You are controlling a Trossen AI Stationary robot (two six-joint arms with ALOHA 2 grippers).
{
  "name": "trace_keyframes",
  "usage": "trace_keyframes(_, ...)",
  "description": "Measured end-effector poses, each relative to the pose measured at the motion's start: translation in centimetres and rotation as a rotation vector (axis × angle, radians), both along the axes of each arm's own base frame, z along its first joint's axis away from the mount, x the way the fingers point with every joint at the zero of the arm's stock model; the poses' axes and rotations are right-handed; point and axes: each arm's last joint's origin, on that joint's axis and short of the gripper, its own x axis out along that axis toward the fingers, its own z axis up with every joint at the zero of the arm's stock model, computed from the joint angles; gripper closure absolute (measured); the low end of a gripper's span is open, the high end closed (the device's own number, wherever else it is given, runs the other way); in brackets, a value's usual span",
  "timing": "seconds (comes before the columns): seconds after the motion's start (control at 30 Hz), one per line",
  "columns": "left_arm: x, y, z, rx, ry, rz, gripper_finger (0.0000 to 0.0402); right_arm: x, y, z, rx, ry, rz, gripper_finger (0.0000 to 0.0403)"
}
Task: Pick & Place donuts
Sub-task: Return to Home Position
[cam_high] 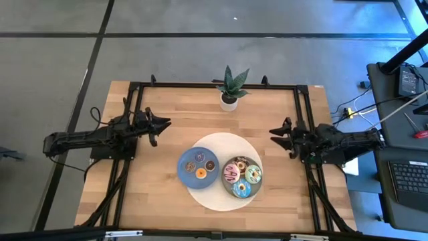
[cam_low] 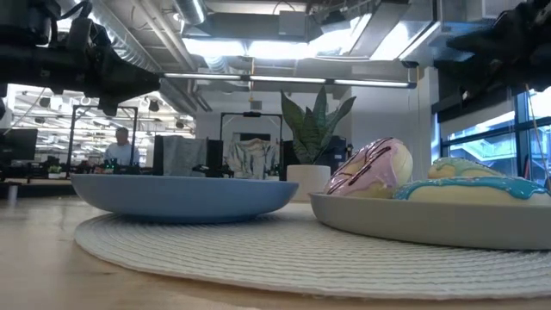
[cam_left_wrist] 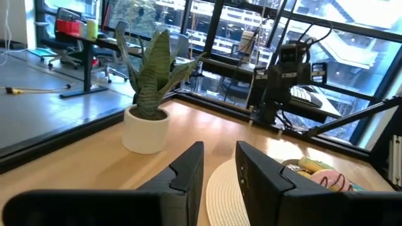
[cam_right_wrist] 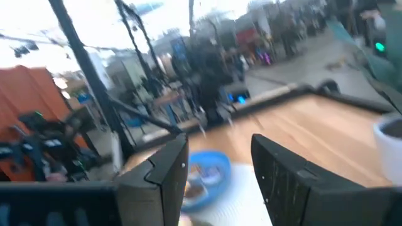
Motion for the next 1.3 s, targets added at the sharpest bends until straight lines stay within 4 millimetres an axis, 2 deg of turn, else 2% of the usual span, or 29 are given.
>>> trace_keyframes(0.13, 0.0, 0.0, 0.0, 0.0, 0.0, -0.001, 0.0312, 0.08, -0.11, -0.91, -0.008, 0.094, -0.042, 0.0228)
trace_keyframes(0.37, 0.0, 0.0, 0.0, 0.0, 0.0, -0.001, 0.0315, 0.09, -0.1, -0.89, -0.159, 0.104, -0.054, 0.0228)
trace_keyframes(1.3, 0.0, -0.01, 0.0, 0.0, 0.0, -0.001, 0.0315, 0.1, -0.1, -0.88, -0.16, 0.103, -0.053, 0.0228)
